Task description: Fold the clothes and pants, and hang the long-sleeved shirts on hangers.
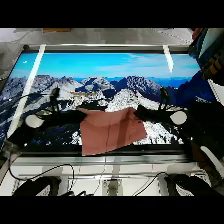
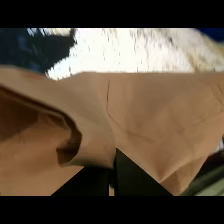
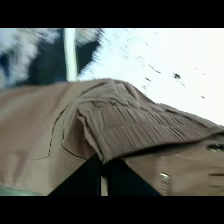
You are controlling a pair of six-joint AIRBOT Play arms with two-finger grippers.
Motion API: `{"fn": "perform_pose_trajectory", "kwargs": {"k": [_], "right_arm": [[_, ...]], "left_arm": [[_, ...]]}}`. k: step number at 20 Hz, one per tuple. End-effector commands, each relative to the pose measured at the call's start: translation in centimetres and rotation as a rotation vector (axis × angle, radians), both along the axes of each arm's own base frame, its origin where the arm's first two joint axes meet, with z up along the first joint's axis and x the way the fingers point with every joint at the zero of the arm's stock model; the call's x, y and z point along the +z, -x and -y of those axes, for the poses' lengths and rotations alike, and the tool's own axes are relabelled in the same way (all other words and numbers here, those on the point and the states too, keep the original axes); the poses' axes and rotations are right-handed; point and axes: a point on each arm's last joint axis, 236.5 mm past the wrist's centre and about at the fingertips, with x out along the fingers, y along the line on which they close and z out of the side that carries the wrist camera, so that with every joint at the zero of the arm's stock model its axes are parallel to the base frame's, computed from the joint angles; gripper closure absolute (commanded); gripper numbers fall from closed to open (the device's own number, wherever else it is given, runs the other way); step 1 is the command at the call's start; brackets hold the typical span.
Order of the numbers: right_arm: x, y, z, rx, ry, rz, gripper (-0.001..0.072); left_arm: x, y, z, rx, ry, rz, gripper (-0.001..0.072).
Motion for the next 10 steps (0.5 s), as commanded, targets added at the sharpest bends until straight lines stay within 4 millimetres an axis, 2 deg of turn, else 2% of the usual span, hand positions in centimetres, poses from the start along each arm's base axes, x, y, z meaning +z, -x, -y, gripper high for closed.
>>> {"fn": "perform_pose_trajectory", "kwargs": {"k": [1,3,4,7,8,9,10], "right_arm": [[-2.4,6.4,3.3,0.287,0.127,-0.242,0.0695],[-2.3,10.9,4.5,0.433,0.132,-0.382,0.0695],[-2.5,12.3,5.1,0.476,0.151,-0.425,0.0695],[-4.1,12.9,5.8,0.468,0.184,-0.447,0.0694],[-4.5,13.1,5.9,0.466,0.185,-0.452,0.0682],[-4.9,13.3,6.0,0.480,0.191,-0.448,0.0530],[-5.2,13.3,6.4,0.493,0.212,-0.440,0.0217]], "left_arm": [[-4.2,5.9,0.1,-0.130,-0.112,-0.275,0.0700],[-4.7,10.4,0.1,-0.204,-0.126,-0.453,0.0700],[-4.8,11.9,0.4,-0.252,-0.141,-0.488,0.0700],[-6.4,12.8,1.4,-0.233,-0.156,-0.500,0.0698],[-6.9,12.9,1.6,-0.229,-0.161,-0.491,0.0658],[-7.3,13.2,1.7,-0.234,-0.165,-0.490,0.0486],[-7.4,13.4,1.8,-0.238,-0.167,-0.492,0.0205]]}}
